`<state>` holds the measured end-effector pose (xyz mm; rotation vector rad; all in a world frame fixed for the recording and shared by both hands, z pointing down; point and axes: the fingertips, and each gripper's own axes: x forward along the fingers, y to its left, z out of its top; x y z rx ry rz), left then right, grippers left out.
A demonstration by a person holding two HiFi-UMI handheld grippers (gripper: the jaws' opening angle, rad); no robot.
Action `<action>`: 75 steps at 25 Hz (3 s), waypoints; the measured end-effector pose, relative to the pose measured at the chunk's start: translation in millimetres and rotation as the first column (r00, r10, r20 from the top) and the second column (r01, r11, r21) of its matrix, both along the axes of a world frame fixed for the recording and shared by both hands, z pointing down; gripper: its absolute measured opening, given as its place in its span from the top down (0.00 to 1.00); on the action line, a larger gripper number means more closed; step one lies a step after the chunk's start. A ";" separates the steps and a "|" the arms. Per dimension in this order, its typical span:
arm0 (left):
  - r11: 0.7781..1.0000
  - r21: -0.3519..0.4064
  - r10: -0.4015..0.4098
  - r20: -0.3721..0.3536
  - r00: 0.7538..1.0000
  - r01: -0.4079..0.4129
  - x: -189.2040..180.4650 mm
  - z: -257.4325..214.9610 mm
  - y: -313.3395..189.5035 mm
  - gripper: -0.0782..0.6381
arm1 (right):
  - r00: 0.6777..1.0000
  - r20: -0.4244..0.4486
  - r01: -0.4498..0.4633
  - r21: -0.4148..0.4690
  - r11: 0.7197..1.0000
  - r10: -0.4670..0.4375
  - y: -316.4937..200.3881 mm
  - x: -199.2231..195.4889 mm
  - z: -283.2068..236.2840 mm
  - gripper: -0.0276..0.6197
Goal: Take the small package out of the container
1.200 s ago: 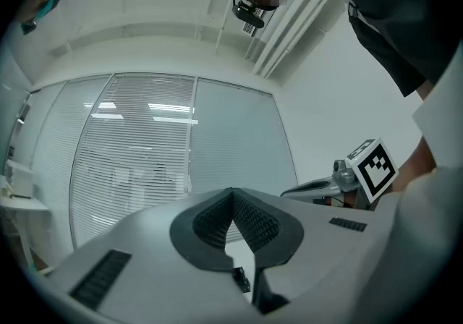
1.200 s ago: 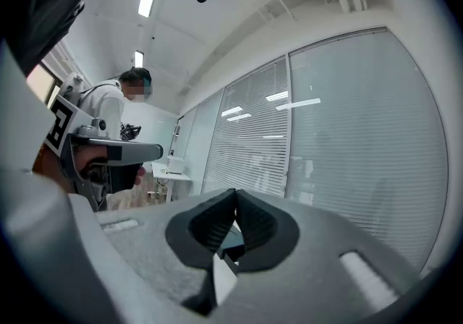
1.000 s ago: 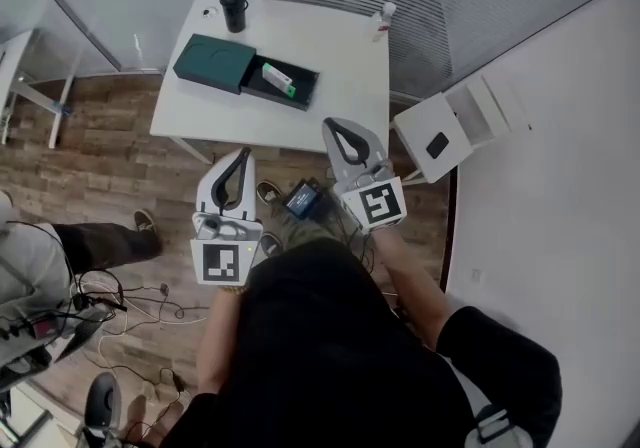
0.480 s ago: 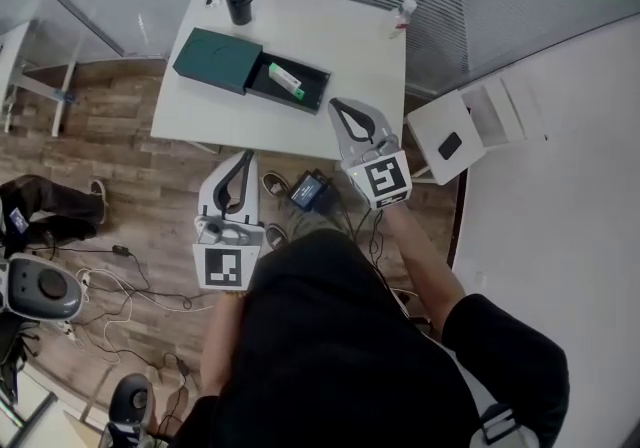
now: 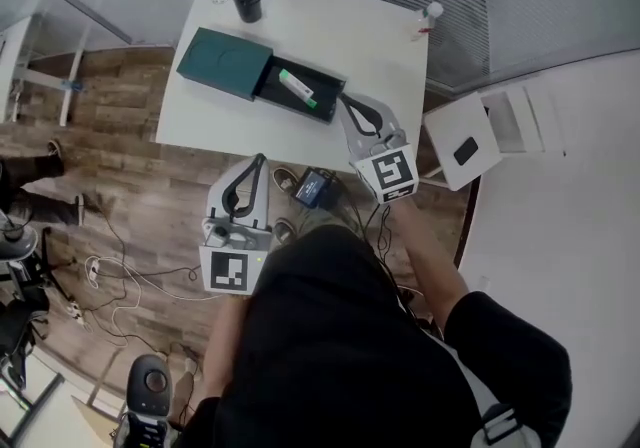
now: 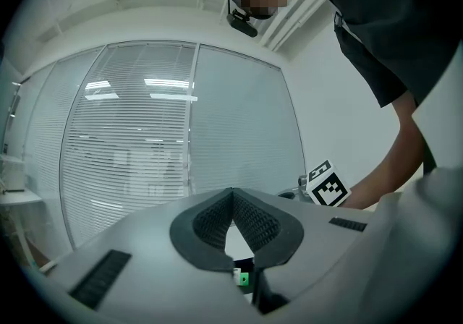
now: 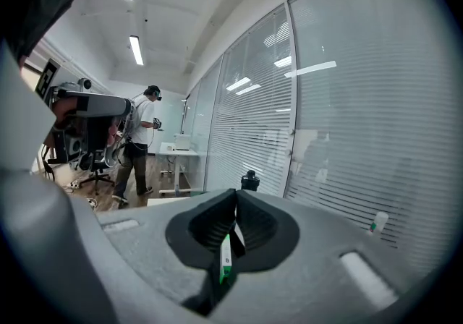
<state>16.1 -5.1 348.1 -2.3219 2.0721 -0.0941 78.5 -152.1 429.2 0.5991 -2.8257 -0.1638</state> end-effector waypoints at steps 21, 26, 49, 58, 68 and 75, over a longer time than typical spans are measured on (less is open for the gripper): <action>0.994 -0.101 0.044 0.000 0.999 -0.044 -36.0 38.6 -50.5 0.89 | 0.983 -0.149 0.094 -0.094 0.991 -0.108 -58.1 -53.5 78.7 0.85; 0.988 -0.149 0.049 0.005 0.999 -0.047 -50.3 50.1 -40.4 0.89 | 0.969 -0.202 0.122 -0.124 0.985 -0.146 -53.1 -70.8 110.7 0.85; 0.986 -0.160 0.049 -0.001 0.999 -0.048 -58.5 58.8 -25.7 0.89 | 0.887 -0.401 0.105 -0.307 0.946 -0.229 -49.9 -84.8 225.1 0.81; 0.984 -0.175 0.042 0.001 0.999 -0.041 -62.6 63.3 -24.1 0.89 | 0.874 -0.422 0.108 -0.314 0.943 -0.241 -51.0 -88.6 243.9 0.78; 0.984 -0.175 0.029 0.003 1.000 -0.028 -67.0 64.2 -18.4 0.89 | 0.863 -0.439 0.108 -0.324 0.940 -0.251 -49.5 -93.0 253.6 0.78; 0.983 -0.184 0.020 -0.009 1.000 -0.021 -68.1 66.8 -18.8 0.89 | 0.851 -0.458 0.099 -0.340 0.935 -0.257 -50.3 -91.7 259.6 0.78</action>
